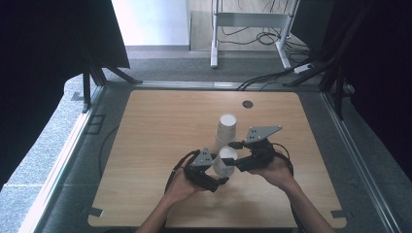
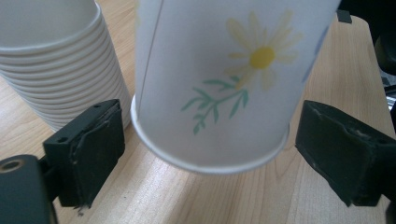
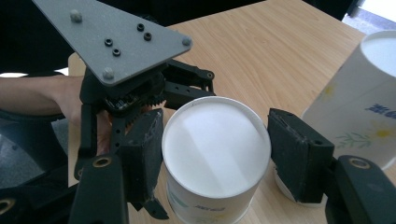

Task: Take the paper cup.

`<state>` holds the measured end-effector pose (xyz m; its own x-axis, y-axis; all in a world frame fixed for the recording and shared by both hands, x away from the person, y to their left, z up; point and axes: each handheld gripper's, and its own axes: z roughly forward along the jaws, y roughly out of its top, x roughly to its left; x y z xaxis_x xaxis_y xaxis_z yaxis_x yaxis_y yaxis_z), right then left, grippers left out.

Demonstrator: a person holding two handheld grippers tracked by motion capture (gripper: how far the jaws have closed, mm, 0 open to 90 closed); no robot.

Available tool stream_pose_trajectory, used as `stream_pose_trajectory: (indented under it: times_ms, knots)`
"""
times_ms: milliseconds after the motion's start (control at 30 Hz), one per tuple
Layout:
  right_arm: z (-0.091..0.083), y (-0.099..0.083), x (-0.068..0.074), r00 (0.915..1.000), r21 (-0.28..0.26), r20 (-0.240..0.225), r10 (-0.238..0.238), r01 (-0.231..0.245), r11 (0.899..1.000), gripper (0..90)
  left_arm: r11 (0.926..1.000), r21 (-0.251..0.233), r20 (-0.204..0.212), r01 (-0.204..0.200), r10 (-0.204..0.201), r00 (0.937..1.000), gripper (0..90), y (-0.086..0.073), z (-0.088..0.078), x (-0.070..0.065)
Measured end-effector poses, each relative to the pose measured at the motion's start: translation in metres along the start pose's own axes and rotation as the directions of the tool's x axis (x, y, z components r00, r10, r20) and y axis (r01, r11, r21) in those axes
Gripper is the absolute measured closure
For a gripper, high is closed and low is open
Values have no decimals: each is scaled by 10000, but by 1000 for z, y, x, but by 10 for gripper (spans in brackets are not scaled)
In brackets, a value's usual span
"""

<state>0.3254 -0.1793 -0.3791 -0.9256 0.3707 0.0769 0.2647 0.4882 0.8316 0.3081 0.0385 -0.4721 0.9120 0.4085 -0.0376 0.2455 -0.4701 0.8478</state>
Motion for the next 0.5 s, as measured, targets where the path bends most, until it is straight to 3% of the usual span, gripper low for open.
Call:
stream_pose_trajectory:
  times_ms: [333,500]
  knots:
    - [3,0,2,9999,-34,-140,-17,16,10000,380,9998,-173,119,92,-90,9999,156,-5,0,1]
    - [3,0,2,9999,-2,-144,-36,36,10000,379,9998,-169,99,69,-67,9999,239,-6,0,0]
